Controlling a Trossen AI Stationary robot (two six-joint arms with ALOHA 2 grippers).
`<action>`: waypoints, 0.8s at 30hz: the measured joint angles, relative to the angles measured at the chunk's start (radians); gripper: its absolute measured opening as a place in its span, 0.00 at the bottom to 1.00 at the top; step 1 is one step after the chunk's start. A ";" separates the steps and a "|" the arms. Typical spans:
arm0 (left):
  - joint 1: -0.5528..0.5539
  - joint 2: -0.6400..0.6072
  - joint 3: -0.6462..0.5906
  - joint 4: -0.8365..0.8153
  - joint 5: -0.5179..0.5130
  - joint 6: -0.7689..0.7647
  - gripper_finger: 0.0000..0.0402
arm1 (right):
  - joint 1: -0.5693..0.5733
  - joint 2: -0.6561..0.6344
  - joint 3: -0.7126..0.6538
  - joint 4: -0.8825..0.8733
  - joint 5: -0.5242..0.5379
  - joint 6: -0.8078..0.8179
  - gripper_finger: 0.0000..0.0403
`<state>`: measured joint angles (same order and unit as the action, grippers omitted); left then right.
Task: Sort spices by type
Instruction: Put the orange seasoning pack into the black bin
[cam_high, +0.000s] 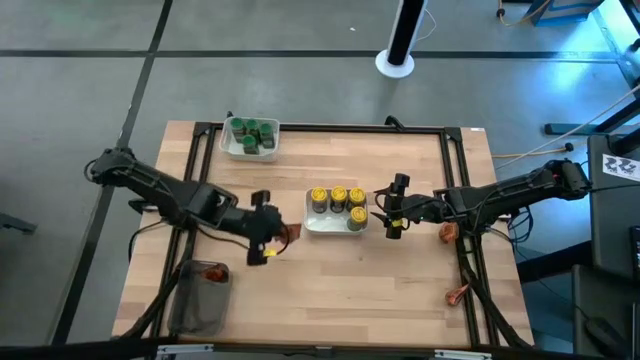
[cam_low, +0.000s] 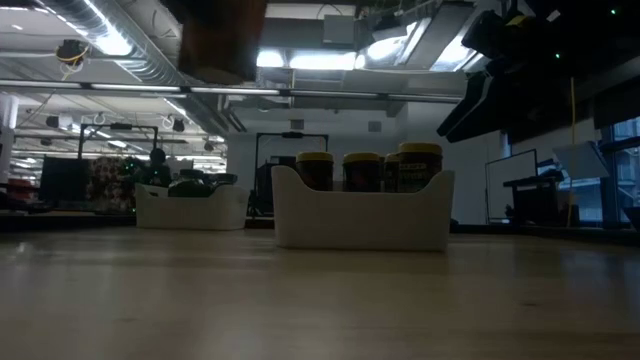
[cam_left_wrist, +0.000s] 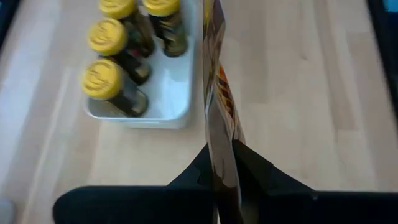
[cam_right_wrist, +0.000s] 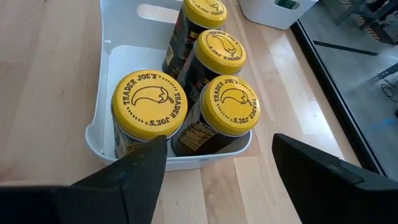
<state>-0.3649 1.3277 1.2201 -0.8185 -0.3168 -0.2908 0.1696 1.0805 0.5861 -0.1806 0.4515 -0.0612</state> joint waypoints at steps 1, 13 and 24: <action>-0.019 0.000 0.000 -0.003 0.000 -0.020 0.04 | 0.000 0.000 0.000 0.000 0.000 0.000 0.72; -0.274 0.000 0.000 -0.037 0.026 -0.407 0.04 | 0.000 0.000 0.000 0.000 0.000 0.000 0.72; -0.541 0.001 -0.007 -0.173 0.061 -0.898 0.04 | 0.000 0.000 0.000 0.032 0.008 -0.042 0.72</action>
<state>-0.9062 1.3285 1.2136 -0.9913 -0.2562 -1.1886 0.1698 1.0805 0.5861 -0.1486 0.4595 -0.1033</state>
